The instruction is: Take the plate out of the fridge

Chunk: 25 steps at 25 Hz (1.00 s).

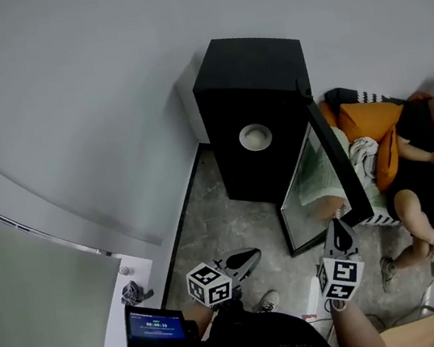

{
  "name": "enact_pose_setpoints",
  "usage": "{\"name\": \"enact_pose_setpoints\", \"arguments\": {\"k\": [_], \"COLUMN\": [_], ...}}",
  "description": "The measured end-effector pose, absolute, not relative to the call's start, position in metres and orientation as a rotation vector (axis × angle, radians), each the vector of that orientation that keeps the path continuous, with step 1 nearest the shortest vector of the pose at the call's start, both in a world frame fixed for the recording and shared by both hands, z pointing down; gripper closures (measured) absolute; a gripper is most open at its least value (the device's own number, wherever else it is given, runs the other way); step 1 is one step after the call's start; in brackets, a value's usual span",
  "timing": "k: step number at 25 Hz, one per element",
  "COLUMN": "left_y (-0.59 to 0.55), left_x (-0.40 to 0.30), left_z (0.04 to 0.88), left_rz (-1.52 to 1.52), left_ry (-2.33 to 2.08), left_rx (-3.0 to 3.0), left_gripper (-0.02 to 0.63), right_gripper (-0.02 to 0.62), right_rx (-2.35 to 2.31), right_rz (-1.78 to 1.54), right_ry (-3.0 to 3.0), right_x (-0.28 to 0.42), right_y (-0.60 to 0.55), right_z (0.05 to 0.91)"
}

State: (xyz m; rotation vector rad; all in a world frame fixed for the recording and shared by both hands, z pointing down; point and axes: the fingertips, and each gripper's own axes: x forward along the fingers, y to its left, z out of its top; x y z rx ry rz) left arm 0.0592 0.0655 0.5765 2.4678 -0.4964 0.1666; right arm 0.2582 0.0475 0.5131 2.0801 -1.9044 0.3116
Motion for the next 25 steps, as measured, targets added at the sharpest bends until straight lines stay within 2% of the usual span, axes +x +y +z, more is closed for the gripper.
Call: {"name": "enact_pose_setpoints", "arguments": {"k": [12, 25], "left_y": [0.082, 0.088], "left_x": [0.056, 0.055], "left_z": [0.578, 0.585], "left_rz": [0.311, 0.364], "left_ry": [-0.453, -0.434], "left_rx": [2.534, 2.515], "left_gripper": [0.6, 0.6], "right_gripper": [0.586, 0.586], "right_rx": [2.191, 2.341], "right_rz": [0.382, 0.64], "right_ry": [-1.911, -1.915], "right_x": [0.358, 0.413], "right_y": [0.021, 0.023], "right_z": [0.532, 0.551]}}
